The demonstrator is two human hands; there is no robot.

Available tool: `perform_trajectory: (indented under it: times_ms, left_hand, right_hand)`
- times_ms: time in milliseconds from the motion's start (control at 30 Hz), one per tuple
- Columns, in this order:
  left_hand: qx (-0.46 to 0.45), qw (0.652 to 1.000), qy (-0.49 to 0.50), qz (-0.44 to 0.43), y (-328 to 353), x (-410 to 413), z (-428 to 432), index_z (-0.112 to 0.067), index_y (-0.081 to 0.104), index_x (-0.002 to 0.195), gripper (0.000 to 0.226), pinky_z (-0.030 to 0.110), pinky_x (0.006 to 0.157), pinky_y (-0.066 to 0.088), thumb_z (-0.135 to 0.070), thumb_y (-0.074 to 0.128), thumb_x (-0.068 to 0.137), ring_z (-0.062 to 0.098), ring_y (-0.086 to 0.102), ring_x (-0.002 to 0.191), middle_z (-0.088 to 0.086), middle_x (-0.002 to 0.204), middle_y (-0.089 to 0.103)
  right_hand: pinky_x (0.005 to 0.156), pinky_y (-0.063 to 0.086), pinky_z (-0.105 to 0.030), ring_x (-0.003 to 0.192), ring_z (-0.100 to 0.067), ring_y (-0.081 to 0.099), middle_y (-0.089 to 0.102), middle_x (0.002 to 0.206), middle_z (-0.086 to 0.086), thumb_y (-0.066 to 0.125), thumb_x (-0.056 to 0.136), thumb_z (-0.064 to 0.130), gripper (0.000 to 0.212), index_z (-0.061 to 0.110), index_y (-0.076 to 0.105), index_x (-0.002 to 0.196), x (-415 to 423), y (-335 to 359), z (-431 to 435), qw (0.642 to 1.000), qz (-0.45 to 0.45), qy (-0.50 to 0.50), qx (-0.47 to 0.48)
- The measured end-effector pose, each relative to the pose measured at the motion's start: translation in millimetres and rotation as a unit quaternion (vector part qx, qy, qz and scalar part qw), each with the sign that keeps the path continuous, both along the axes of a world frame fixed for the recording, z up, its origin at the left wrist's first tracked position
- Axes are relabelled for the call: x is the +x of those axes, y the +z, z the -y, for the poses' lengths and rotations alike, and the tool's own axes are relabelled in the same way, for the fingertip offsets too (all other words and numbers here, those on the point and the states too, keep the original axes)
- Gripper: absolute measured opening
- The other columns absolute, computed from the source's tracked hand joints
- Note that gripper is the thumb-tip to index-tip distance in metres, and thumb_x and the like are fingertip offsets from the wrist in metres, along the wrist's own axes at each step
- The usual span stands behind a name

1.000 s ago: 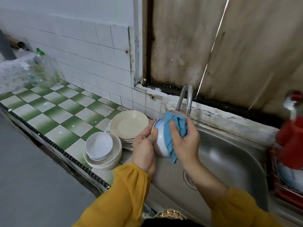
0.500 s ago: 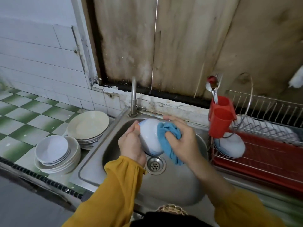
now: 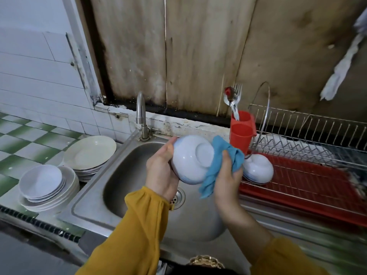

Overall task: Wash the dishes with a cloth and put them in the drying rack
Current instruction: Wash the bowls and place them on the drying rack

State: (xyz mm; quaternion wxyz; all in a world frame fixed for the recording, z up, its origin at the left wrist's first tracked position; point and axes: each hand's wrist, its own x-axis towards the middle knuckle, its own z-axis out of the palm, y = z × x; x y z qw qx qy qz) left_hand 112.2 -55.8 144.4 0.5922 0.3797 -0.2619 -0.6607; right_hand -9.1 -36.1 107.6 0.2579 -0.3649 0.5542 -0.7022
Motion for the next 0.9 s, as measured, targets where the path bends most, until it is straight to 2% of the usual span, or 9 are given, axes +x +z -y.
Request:
perform_trajectory:
  times_ms: [100,167,267,300,433,533,667,800,900]
  left_hand:
    - [-0.095,0.991,-0.025,0.086,0,-2,-13,-0.007,0.060,0.125,0.030,0.036,0.092,0.055,-0.007,0.045,0.099,0.015,0.068,0.094,0.002,0.104,0.071]
    - [-0.145,0.979,-0.045,0.136,1,-6,-21,-0.007,0.055,0.131,0.034,0.026,0.088,0.054,-0.003,0.044,0.099,0.006,0.069,0.091,-0.003,0.103,0.071]
    - [-0.193,0.970,-0.029,0.142,3,-10,-31,-0.007,0.048,0.138,0.042,0.021,0.093,0.052,0.004,0.043,0.098,0.012,0.065,0.108,-0.004,0.110,0.069]
    - [-0.201,0.971,-0.012,0.129,3,-9,-33,-0.013,0.044,0.141,0.047,0.022,0.088,0.054,0.004,0.044,0.098,0.014,0.067,0.102,-0.005,0.100,0.071]
    - [-0.241,0.964,0.027,0.111,7,3,-37,-0.024,0.035,0.145,0.056,0.024,0.060,0.051,0.003,0.048,0.098,0.014,0.057,0.057,-0.004,0.058,0.061]
    - [-0.246,0.960,0.004,0.136,13,4,-35,-0.024,0.031,0.146,0.057,0.018,0.059,0.053,0.005,0.043,0.098,0.005,0.065,0.061,-0.007,0.065,0.069]
    - [-0.256,0.962,0.004,0.097,14,18,-24,-0.025,0.035,0.145,0.059,0.036,0.074,0.060,0.003,0.052,0.096,0.025,0.070,0.082,0.008,0.086,0.075]
    - [-0.258,0.961,0.013,0.097,10,36,-15,-0.021,0.039,0.143,0.063,0.035,0.070,0.059,-0.010,0.058,0.084,0.029,0.071,0.082,0.012,0.089,0.074]
    - [-0.320,0.903,-0.056,0.282,10,39,-15,-0.023,0.047,0.135,0.062,0.025,0.089,0.051,-0.018,0.072,0.078,0.013,0.065,0.108,-0.003,0.117,0.068]
  right_hand:
    - [0.091,0.050,-0.047,0.079,-0.017,0.064,0.071,0.071,0.011,0.064,0.074,0.050,0.024,0.028,0.073,0.078,-11,22,13,0.987,0.130,0.060,0.078]
    - [0.082,0.051,-0.041,0.078,-0.017,0.065,0.070,0.075,0.007,0.067,0.086,0.031,0.011,0.021,0.069,0.082,-9,35,14,0.991,0.049,0.113,0.051]
    - [0.074,0.053,-0.026,0.086,-0.011,0.066,0.068,0.092,0.006,0.067,0.085,0.031,0.015,0.027,0.064,0.098,1,40,7,0.962,-0.193,0.189,-0.038]
    - [0.072,0.052,-0.023,0.085,-0.008,0.065,0.067,0.092,0.007,0.067,0.087,0.027,0.012,0.028,0.063,0.099,1,39,9,0.957,-0.202,0.203,-0.043]
    - [0.061,0.048,-0.024,0.065,-0.008,0.063,0.068,0.069,0.007,0.058,0.094,0.022,0.007,0.020,0.064,0.090,-6,54,20,0.973,0.058,0.210,0.079]
    - [0.067,0.048,-0.027,0.071,-0.007,0.064,0.067,0.074,0.008,0.060,0.093,0.021,0.003,0.022,0.062,0.091,5,53,19,0.977,0.014,0.206,0.046]
    - [0.074,0.048,-0.019,0.084,-0.007,0.062,0.064,0.089,0.010,0.064,0.081,0.031,0.017,0.028,0.059,0.096,21,46,17,0.946,-0.150,0.249,-0.144]
    - [0.070,0.050,-0.029,0.072,-0.014,0.062,0.066,0.071,0.005,0.072,0.077,0.030,0.015,0.019,0.064,0.084,18,52,28,0.963,0.125,0.237,0.013]
    - [0.072,0.051,-0.034,0.072,-0.017,0.064,0.069,0.071,0.001,0.070,0.083,0.027,0.009,0.019,0.066,0.080,9,52,36,0.968,0.090,0.227,0.063]
